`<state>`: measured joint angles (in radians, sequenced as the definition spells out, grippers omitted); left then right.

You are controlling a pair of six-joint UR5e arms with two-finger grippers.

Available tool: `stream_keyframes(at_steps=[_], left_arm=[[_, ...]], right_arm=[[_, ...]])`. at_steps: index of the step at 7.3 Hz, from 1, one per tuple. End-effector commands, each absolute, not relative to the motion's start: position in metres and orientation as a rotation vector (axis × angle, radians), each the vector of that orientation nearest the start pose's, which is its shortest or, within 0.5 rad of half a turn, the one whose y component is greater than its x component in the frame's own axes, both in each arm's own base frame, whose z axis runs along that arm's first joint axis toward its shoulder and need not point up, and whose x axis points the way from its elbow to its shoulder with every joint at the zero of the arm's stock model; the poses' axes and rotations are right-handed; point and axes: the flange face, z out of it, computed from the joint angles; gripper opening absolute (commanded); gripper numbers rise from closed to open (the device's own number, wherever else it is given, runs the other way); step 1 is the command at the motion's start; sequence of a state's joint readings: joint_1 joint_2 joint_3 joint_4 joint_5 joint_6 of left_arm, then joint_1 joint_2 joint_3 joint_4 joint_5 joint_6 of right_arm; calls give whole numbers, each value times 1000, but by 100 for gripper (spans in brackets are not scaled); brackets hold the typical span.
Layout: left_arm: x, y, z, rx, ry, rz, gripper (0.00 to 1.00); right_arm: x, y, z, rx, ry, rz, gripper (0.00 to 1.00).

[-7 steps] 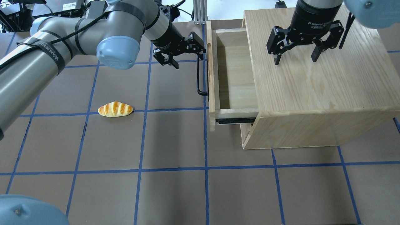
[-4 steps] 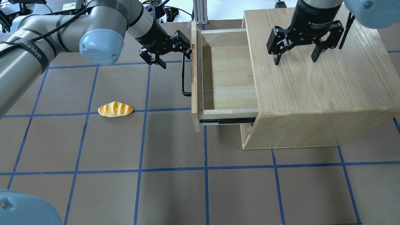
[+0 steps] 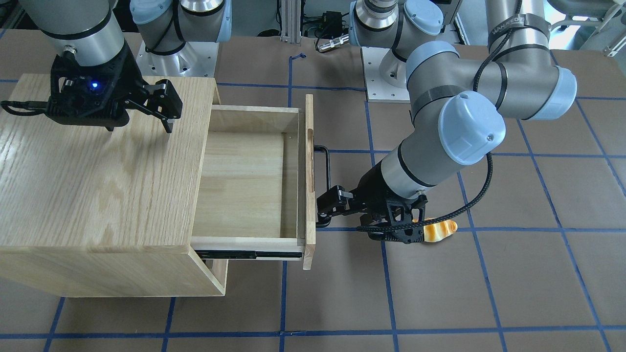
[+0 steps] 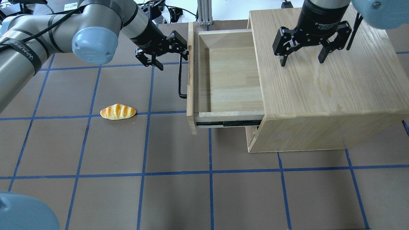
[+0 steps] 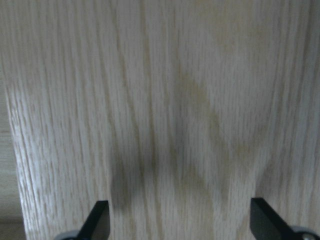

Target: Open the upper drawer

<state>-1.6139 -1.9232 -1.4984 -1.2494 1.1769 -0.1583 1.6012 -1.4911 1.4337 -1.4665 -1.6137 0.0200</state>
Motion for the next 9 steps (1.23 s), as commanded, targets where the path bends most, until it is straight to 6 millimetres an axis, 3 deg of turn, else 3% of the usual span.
stream_keyframes(at_steps=[1, 4, 6, 7, 8, 9], left_arm=[[-178, -619, 370, -245, 3526, 51, 100], [-159, -597, 400, -311, 3505, 132, 100], [-140, -565, 448, -102, 3322, 126, 100], [-131, -547, 476, -83, 3245, 110, 100], [-122, -534, 516, 6, 3163, 17, 100], [-122, -524, 542, 26, 3155, 2, 100]], right_arm=[[145, -516, 504, -21, 3185, 74, 100], [145, -516, 505, -19, 3185, 72, 100], [145, -516, 505, -19, 3185, 72, 100], [145, -516, 505, -21, 3185, 72, 100], [144, -516, 505, -19, 3185, 72, 100], [145, -516, 504, -19, 3185, 74, 100]])
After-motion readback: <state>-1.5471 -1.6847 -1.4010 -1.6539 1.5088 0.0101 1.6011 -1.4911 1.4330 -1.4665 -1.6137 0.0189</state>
